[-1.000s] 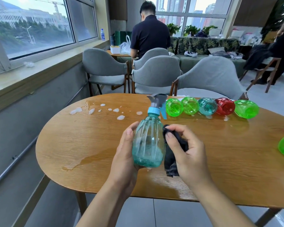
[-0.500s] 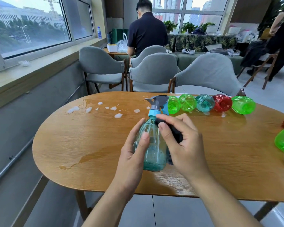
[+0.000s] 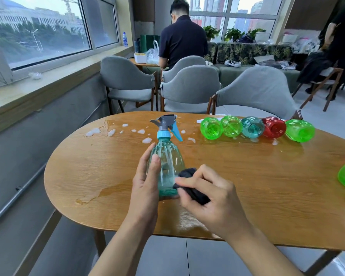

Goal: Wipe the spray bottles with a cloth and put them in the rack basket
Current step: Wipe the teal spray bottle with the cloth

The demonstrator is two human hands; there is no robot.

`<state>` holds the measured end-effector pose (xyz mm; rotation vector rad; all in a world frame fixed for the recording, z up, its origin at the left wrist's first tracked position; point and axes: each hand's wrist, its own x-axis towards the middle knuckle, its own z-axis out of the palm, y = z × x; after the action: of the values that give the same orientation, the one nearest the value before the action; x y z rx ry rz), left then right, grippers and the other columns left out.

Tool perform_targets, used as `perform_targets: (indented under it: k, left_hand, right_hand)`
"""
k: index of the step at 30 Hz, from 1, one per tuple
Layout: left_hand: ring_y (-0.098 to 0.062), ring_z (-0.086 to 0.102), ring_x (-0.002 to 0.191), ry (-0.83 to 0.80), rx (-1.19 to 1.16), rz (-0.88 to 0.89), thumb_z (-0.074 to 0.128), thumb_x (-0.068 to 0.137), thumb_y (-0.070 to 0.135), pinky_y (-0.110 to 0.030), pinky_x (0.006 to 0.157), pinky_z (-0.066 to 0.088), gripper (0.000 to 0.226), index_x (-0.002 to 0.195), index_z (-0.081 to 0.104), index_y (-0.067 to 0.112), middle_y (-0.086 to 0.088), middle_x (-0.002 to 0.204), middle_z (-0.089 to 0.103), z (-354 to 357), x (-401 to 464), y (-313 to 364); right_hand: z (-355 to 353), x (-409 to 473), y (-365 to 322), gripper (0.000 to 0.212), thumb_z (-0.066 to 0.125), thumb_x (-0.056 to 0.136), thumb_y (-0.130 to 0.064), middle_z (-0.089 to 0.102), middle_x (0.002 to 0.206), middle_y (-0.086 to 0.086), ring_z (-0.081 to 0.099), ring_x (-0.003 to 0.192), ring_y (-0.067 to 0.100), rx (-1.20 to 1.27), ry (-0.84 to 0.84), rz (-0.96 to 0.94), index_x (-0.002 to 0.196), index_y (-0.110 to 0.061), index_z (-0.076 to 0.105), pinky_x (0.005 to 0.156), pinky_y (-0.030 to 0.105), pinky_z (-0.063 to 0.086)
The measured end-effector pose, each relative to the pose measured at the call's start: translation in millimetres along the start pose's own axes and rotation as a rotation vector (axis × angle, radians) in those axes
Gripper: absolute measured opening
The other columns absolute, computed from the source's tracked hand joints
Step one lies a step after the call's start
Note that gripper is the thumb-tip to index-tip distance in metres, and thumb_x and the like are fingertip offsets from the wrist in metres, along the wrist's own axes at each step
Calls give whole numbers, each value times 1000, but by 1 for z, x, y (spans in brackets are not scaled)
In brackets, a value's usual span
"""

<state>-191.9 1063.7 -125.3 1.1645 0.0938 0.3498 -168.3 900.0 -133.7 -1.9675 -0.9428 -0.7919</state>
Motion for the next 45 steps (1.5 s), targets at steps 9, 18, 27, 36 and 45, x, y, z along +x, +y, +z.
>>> perform_targets:
  k: [9,18,27,36,45]
  left_hand:
    - [-19,68,129,-134,84,-23,49,102,53,-51,102,57,43,144,60,51,10,142,68,-4,5,-18]
    - [-13,64,134,-186,144,5,59,95,63,-44,108,55,51,145,57,54,15,145,66,5,5,-33]
    - [-24,73,120,19,78,83,61,93,51,-51,100,59,44,138,63,52,5,129,75,-11,34,-31]
    - [-12,68,126,-139,241,164,54,103,32,-29,100,58,45,148,57,35,11,138,70,3,26,-42]
    - [-19,69,125,-33,123,110,54,101,45,-44,104,56,44,144,61,44,7,135,72,-4,35,-33]
  right_hand:
    - [-8,27,14,19,68,99,-24,67,105,-12,67,105,18,272,297,363,117,-26,75,89,18,48]
    - [24,30,24,16,71,100,-20,63,98,2,66,93,19,303,244,415,113,-20,80,81,22,52]
    - [30,0,17,14,77,93,-16,59,89,-1,63,80,14,270,-44,202,106,-20,83,73,21,47]
    - [18,25,22,20,71,99,-21,57,94,1,62,87,17,124,223,250,115,-14,79,77,25,50]
    - [26,5,20,14,78,95,-20,51,88,-1,54,73,9,30,-88,3,109,-21,82,69,16,45]
